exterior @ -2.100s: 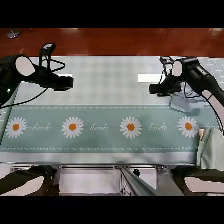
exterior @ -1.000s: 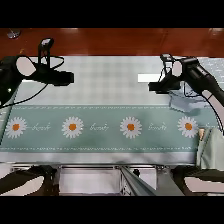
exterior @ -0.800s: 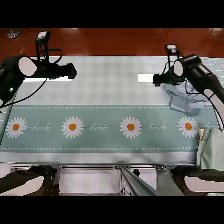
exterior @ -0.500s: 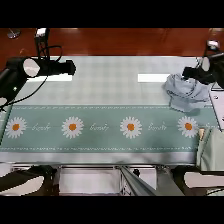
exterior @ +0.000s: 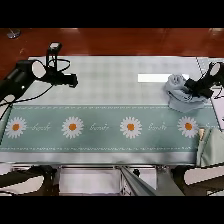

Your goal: Fold the shirts.

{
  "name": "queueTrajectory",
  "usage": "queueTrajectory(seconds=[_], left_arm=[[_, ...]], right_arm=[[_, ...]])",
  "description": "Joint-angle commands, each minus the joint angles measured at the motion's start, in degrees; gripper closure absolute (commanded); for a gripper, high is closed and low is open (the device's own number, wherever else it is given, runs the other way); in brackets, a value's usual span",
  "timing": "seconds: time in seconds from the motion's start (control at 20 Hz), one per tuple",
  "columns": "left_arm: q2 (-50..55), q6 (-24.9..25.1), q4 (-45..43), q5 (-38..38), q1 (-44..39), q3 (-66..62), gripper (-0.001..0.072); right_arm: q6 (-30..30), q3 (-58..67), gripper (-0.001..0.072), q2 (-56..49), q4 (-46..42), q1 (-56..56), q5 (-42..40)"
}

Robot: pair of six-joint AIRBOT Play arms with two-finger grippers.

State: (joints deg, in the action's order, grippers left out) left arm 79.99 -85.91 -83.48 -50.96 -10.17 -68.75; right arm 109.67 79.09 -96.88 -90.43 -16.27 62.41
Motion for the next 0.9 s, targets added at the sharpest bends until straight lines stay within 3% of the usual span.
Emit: queueTrajectory(seconds=[0.0, 0.15, 0.25, 0.4, 0.6, 0.85], left_arm=[[-1.27, 3.61, -1.42, -10.49, 1.79, -0.24, 0.0004], [-6.95, 3.63, 1.14, -14.56, 4.07, 1.29, 0.0004], [-13.46, 3.76, 5.16, -11.39, 4.04, 7.85, 0.0004], [-24.5, 3.85, 17.88, -6.91, 3.91, 20.41, 0.0004], [-34.67, 3.78, 25.29, -5.4, 2.08, 28.59, 0.0004], [-36.68, 3.67, 27.19, -3.96, -0.26, 28.83, 0.0004]], right_arm=[[-9.6, 4.42, 0.0681, 1.77, 8.39, -0.11, 4.31], [-12.66, 13.51, 0.0681, 10.54, 8.81, 0.39, 2.12], [-13.16, 19.12, 0.0681, 17.14, 10.21, 0.44, -0.26], [-15.32, 26.08, 0.0682, 25.7, 13.31, 0.44, -0.52], [-23.41, 28.24, 0.0682, 35.04, 23.65, 0.44, -0.7], [-31.32, 28.24, 0.0682, 43.17, 37.05, 0.44, 0.66]])
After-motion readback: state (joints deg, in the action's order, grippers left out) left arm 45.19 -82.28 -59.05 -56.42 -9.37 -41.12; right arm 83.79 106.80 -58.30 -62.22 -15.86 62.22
